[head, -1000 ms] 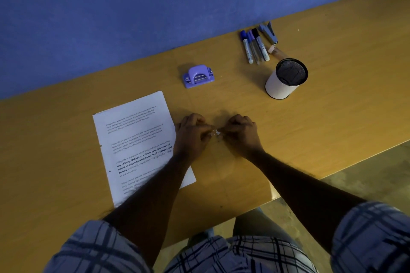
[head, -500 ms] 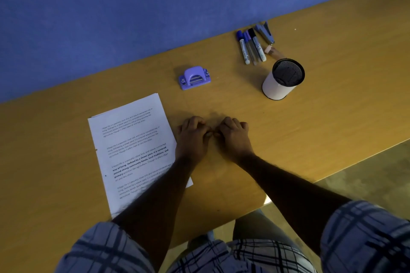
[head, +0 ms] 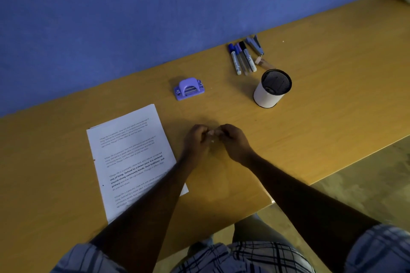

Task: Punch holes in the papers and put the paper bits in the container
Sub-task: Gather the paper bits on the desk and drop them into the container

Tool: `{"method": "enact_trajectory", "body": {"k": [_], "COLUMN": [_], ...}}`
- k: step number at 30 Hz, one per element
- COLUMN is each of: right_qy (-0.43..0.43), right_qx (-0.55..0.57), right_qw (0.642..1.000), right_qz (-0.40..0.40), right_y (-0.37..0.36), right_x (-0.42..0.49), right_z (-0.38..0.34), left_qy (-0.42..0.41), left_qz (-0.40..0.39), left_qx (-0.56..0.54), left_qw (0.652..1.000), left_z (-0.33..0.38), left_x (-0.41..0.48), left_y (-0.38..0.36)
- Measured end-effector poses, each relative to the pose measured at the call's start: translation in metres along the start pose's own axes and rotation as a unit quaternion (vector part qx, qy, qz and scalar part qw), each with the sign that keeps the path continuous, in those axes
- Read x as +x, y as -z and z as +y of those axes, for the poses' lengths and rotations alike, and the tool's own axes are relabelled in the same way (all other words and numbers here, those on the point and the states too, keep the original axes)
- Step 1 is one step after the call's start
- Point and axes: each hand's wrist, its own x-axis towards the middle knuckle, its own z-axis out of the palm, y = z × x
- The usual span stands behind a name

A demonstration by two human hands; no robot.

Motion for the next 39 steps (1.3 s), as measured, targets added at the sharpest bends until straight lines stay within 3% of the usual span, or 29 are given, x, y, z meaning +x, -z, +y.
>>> {"method": "enact_trajectory", "body": {"k": [3, 12, 18, 22, 27, 34, 39], "right_qy": [-0.038, -0.041, -0.043, -0.058, 0.028, 0.066, 0.077], "right_qx": [0.135, 0.265, 0.288, 0.034, -0.222, -0.367, -0.389], "right_qw": [0.990, 0.961, 0.946, 0.982, 0.965, 0.923, 0.911], "right_qz": [0.002, 0.070, 0.144, 0.179, 0.137, 0.091, 0.112], "right_y": [0.024, 0.114, 0.177, 0.206, 0.222, 0.225, 0.224], "right_x": [-0.007, 0.005, 0.030, 0.051, 0.064, 0.073, 0.075], "right_z": [-0.017, -0.050, -0.045, -0.024, -0.017, -0.025, -0.029], "left_qy": [0.042, -0.011, -0.061, -0.124, -0.184, -0.201, -0.204], "left_qz": [-0.037, -0.007, -0.060, -0.084, -0.116, -0.115, -0.118], "left_qx": [-0.108, -0.158, -0.030, 0.104, 0.233, 0.303, 0.301], "left_qw": [0.993, 0.987, 0.996, 0.983, 0.948, 0.924, 0.924], "left_z": [0.027, 0.126, 0.185, 0.198, 0.205, 0.209, 0.212], "left_x": [0.004, 0.050, 0.100, 0.120, 0.136, 0.142, 0.142], "left_y": [-0.002, -0.034, -0.057, -0.063, -0.060, -0.056, -0.052]}}
